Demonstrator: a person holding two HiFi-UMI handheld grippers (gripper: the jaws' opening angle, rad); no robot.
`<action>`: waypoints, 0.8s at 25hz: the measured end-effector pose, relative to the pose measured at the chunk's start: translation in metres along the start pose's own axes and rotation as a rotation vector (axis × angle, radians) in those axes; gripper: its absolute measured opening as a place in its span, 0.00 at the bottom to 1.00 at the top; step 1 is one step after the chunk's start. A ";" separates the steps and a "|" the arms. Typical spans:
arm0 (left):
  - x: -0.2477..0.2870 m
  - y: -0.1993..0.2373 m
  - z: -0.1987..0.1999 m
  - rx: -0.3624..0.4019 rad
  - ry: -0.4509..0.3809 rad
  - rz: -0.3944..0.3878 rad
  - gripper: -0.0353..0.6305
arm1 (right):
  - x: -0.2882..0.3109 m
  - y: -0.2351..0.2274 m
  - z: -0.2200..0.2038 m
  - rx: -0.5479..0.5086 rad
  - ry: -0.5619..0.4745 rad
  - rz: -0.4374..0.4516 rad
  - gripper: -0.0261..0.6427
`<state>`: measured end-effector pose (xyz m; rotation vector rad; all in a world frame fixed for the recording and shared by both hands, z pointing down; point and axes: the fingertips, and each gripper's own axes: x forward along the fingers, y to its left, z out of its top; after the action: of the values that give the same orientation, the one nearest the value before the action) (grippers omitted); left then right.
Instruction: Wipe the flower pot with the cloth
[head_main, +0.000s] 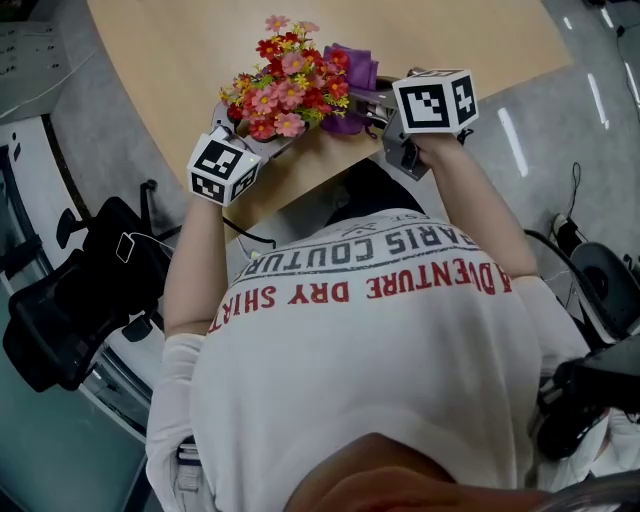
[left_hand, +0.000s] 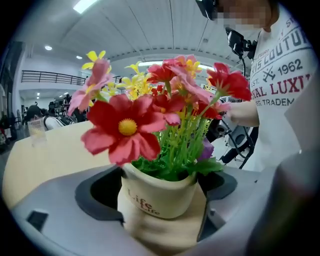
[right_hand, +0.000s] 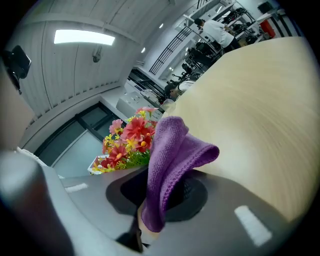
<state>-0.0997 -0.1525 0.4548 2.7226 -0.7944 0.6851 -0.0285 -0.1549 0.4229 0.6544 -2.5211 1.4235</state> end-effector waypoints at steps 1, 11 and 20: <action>0.001 -0.001 -0.001 0.002 0.002 -0.003 0.78 | 0.002 0.000 -0.001 -0.001 0.006 0.006 0.11; 0.002 0.007 0.009 -0.001 -0.001 -0.008 0.78 | 0.025 -0.006 0.010 -0.001 0.114 0.054 0.11; 0.005 0.008 0.013 0.004 -0.007 -0.021 0.78 | 0.029 -0.030 0.012 -0.043 0.193 -0.011 0.11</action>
<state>-0.0955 -0.1652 0.4469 2.7344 -0.7664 0.6739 -0.0393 -0.1867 0.4502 0.4969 -2.3874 1.3541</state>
